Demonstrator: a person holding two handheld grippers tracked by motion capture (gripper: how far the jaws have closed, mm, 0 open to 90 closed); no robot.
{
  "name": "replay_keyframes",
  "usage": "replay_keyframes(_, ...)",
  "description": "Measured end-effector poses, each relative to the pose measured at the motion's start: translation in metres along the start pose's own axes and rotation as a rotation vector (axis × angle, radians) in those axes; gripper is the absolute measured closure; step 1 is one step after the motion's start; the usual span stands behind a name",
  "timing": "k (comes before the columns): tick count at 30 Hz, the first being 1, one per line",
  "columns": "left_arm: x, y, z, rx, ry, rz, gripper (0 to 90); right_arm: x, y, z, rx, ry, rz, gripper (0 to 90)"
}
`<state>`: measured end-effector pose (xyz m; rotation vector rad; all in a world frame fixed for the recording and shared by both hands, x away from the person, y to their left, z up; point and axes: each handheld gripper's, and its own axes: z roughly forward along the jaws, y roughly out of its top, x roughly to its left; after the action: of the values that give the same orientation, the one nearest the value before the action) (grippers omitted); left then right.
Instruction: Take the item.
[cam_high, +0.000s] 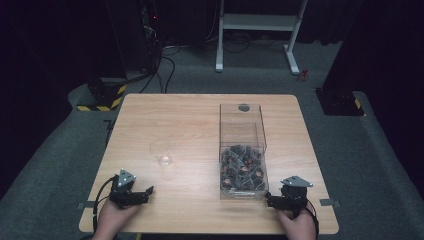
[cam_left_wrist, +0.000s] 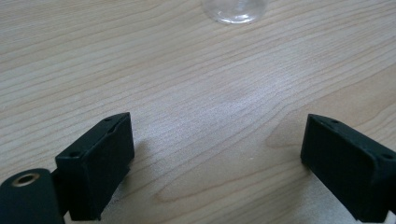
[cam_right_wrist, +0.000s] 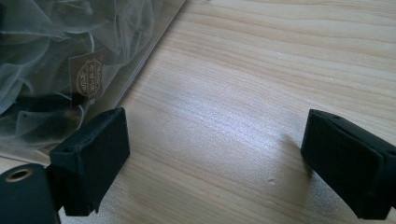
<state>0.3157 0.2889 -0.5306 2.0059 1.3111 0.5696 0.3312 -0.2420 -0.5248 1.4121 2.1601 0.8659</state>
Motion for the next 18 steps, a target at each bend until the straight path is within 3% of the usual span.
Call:
replay_keyframes(10,-0.0003,-0.0007,-0.0010,-0.006,0.013,-0.012,13.0,-0.0004,-0.0009,-0.0011,0.002,0.009,-0.003,7.6)
replay_keyframes(18,0.0003,-0.0010,-0.0026,-0.008,0.005,0.001,15.7,-0.0058,-0.0044,-0.0043,0.000,0.033,-0.038,7.6)
